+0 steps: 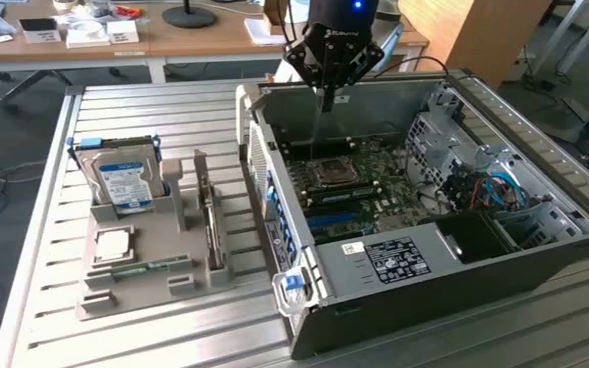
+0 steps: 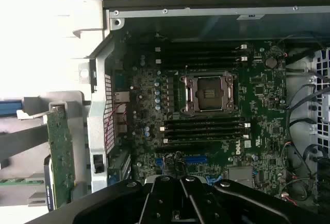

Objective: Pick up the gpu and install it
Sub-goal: 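Reach for the gpu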

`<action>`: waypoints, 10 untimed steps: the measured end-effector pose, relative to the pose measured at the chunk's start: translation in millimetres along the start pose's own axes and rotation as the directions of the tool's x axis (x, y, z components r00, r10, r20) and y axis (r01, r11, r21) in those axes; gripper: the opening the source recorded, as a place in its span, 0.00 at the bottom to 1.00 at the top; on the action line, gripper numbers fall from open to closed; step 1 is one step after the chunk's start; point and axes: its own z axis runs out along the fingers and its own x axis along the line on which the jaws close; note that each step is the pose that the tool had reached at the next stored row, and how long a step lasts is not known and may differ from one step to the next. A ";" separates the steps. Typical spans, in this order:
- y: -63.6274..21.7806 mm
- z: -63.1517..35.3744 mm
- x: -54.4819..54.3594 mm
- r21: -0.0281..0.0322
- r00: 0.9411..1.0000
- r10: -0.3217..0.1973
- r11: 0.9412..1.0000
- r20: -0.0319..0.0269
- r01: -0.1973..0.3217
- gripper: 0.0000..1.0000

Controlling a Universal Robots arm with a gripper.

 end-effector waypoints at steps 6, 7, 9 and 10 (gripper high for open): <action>0.0 0.0 0.0 0.000 1.000 0.000 1.000 0.000 0.000 0.11; 0.0 0.0 0.0 0.000 1.000 0.000 1.000 0.000 0.000 0.11; 0.0 0.0 0.0 0.000 1.000 0.000 1.000 0.000 0.000 0.11; 0.0 0.0 0.1 0.000 1.000 0.000 1.000 0.000 0.000 0.11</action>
